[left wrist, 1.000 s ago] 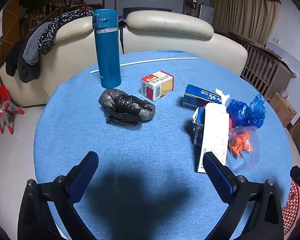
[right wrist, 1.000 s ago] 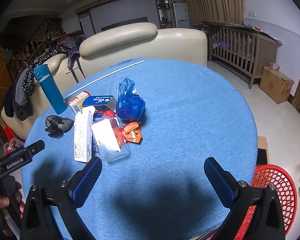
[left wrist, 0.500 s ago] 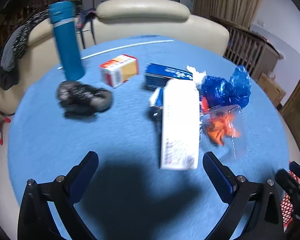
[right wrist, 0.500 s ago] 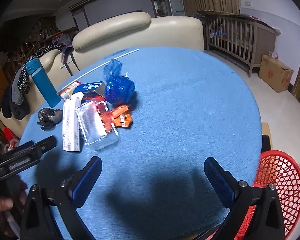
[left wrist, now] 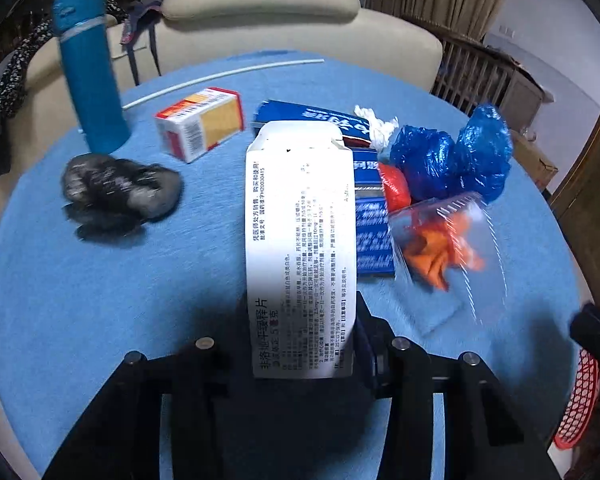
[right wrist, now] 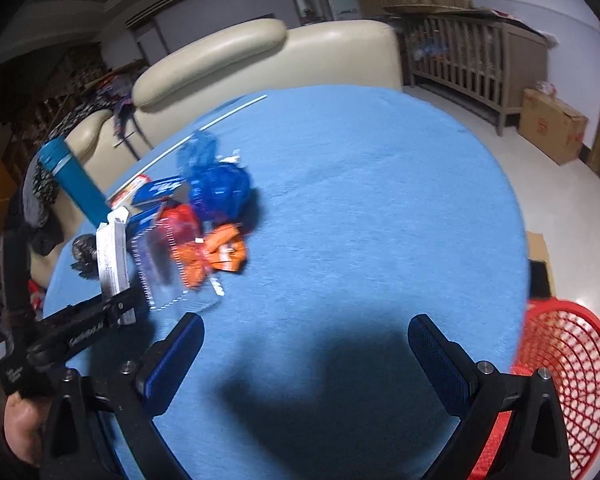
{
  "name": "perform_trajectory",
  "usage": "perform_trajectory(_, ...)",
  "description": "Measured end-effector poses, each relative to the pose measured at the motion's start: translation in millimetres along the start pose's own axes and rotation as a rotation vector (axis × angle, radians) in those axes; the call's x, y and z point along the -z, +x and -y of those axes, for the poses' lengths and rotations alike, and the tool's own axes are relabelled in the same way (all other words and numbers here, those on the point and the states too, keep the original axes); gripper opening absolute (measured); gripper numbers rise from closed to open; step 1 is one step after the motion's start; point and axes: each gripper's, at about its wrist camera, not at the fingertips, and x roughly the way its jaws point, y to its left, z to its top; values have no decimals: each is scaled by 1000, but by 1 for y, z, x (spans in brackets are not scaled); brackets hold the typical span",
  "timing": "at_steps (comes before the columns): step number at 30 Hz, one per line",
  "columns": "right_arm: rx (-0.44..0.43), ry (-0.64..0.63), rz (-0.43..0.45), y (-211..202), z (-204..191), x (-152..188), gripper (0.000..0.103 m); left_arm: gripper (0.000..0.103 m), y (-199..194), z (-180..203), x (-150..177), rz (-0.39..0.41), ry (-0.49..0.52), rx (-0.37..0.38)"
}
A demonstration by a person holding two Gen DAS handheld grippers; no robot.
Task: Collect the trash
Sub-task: 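Grasp the white medicine box with the left tool while the right tool grasps the clear plastic tray, then carry both items to the red mesh basket and open both tools to drop them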
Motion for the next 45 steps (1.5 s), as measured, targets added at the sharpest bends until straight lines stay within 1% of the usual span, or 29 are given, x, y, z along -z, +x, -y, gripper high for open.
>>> perform_trajectory(4, -50, -88, -13, 15, -36, -7, 103, 47, -24, -16, 17, 22, -16, -20)
perform_trajectory(9, -65, -193, 0, 33, -81, -22, 103, 47, -32, -31, 23, 35, -33, -36)
perform_trajectory(12, -40, -267, 5, 43, -104, -25, 103, 47, -32, -40, 24, 36, -59, -31)
perform_trajectory(15, -8, -332, 15, 54, -125, -21, 103, 47, -32, -45, 27, 35, -76, -27)
perform_trajectory(16, 12, -354, 18, 57, -131, -19, 103, 47, -31, -46, 27, 32, -82, -26)
perform_trajectory(17, 58, -395, 22, 64, -140, -16, 103, 47, -30, -47, 27, 31, -85, -24)
perform_trajectory(18, 79, -422, 16, 72, -144, -13, 103, 47, -30, -47, 28, 29, -86, -21)
perform_trajectory(19, 92, -439, 6, 78, -146, -11, 96, 47, -30, -47, 29, 27, -83, -19)
perform_trajectory(20, 107, -449, -5, 83, -146, -8, 84, 47, -30, -47, 29, 26, -80, -18)
perform_trajectory(21, 111, -438, -28, 89, -143, -7, 52, 47, -31, -46, 29, 28, -77, -16)
perform_trajectory(22, 103, -406, -50, 92, -136, -8, 48, 47, -32, -45, 29, 30, -73, -14)
perform_trajectory(25, 57, -336, -41, 83, -119, -10, 47, 47, -34, -41, 30, 37, -62, -7)
perform_trajectory(27, 29, -310, -17, 70, -112, -10, 47, 47, -36, -37, 29, 41, -56, 0)
perform_trajectory(35, -36, -198, 37, 29, -83, -6, 47, 47, -52, -12, 28, 74, -3, 17)
perform_trajectory(40, -54, -117, 67, -2, -53, 5, 47, 47, -62, 13, 31, 85, 42, 40)
perform_trajectory(45, -32, -39, 110, -31, -18, 19, 47, 47, -69, 43, 38, 93, 102, 77)
